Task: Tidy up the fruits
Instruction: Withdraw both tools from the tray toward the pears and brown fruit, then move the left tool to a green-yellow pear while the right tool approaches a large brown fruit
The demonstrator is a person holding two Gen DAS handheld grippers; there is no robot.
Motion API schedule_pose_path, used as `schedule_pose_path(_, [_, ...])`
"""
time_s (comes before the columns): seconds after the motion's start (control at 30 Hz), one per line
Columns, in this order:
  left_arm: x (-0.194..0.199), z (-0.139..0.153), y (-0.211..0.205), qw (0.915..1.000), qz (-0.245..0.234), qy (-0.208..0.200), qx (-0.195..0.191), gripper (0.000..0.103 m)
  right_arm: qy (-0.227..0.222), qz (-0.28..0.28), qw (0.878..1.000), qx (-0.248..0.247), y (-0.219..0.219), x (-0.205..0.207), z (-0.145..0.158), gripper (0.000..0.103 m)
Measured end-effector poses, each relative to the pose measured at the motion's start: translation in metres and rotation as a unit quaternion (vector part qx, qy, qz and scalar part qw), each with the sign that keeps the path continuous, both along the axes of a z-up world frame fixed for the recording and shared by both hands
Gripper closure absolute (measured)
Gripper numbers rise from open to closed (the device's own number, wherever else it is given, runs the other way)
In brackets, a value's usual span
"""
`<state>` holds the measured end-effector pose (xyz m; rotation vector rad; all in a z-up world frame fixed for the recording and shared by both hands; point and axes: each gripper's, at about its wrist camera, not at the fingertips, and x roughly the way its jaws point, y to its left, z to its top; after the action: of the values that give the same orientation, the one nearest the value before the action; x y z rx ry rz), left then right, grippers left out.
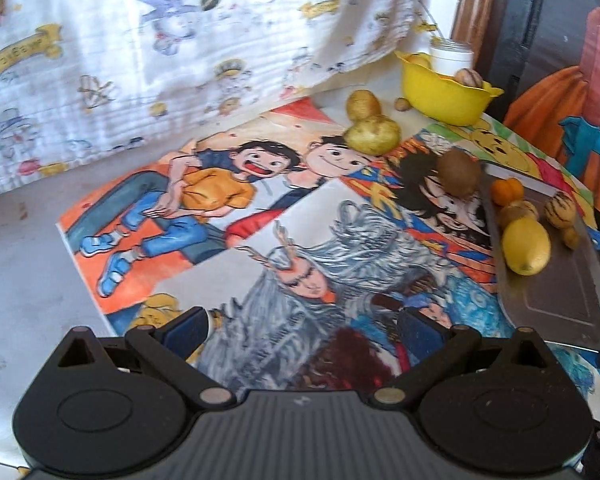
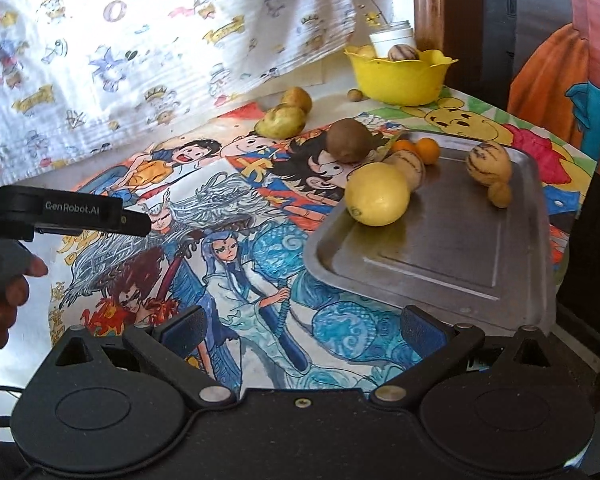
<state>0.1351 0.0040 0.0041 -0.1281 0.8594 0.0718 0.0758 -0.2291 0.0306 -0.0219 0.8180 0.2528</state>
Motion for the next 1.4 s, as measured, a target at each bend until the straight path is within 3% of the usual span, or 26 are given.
schedule_pose_path(0.3, [0.009,-0.001,0.015,0.9999,0.015,0.005,0.004,0.0,-0.03,0.026,0.999,0.003,0.01,0.019,0.017,0.001])
schedule_pose_path(0.63, [0.027,0.029,0.029,0.999,0.016,-0.031,0.028,0.0,-0.096,0.071,0.993,-0.024,0.013,0.044,0.055,0.001])
schedule_pose_path(0.87, [0.056,0.053,0.026,0.9961,-0.031,-0.078,0.029,0.0,-0.149,0.106,0.981,-0.071,0.019,0.061,0.063,0.001])
schedule_pose_path(1.03, [0.087,0.061,0.017,0.9901,-0.076,-0.114,0.031,0.0,-0.162,0.107,0.977,-0.085,0.022,0.084,0.055,0.001])
schedule_pose_path(1.17, [0.115,0.056,0.009,0.9825,-0.116,-0.143,0.029,0.0,-0.176,0.107,0.971,-0.119,0.026,0.106,0.046,0.001])
schedule_pose_path(1.4, [0.158,0.033,0.007,0.9765,-0.158,-0.144,-0.022,0.001,-0.165,0.12,0.97,-0.13,0.021,0.15,0.026,0.001])
